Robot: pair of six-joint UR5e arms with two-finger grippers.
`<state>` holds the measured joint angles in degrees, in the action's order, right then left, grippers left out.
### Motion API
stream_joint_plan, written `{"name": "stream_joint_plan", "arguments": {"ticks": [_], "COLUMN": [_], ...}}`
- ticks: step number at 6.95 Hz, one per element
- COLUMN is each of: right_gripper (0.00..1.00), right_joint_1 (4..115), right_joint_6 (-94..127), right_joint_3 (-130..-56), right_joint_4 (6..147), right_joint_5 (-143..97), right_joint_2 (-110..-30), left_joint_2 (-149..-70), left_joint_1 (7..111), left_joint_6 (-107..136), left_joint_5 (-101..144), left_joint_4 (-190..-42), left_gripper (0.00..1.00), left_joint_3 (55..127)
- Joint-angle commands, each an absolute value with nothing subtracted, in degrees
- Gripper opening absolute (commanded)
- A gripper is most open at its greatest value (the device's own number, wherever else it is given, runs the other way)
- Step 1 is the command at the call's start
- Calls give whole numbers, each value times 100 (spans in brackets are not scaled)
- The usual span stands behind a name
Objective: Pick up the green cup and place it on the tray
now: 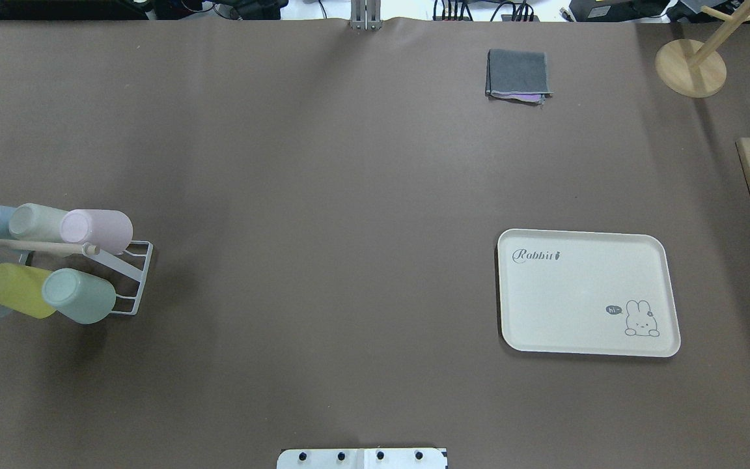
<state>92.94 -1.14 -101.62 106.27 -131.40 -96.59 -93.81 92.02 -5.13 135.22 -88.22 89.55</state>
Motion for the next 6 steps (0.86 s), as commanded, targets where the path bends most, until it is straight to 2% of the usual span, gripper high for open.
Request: {"name": "stream_joint_plan", "arguments": {"ticks": [1, 4, 6], "right_gripper": [100, 100, 99], "right_joint_1": [9299, 9255, 8870], "right_joint_6": [-132, -36, 933], "right_joint_3": [-10230, -10387, -10747], "right_joint_4": [10749, 10749, 10679], "right_joint_5": [-13140, -13166, -13314], "right_joint_2": [-9659, -9607, -9598], "left_joint_2": [-9404, -9422, -9361], "left_joint_1": [9202, 9202, 9228], "left_joint_6": [-501, -501, -501], "left_joint_5": [13518, 13517, 13483], "left_joint_4": [-8816, -8763, -8745], "left_gripper": [98, 98, 98], "left_joint_3": [8965, 9061, 9446]}}
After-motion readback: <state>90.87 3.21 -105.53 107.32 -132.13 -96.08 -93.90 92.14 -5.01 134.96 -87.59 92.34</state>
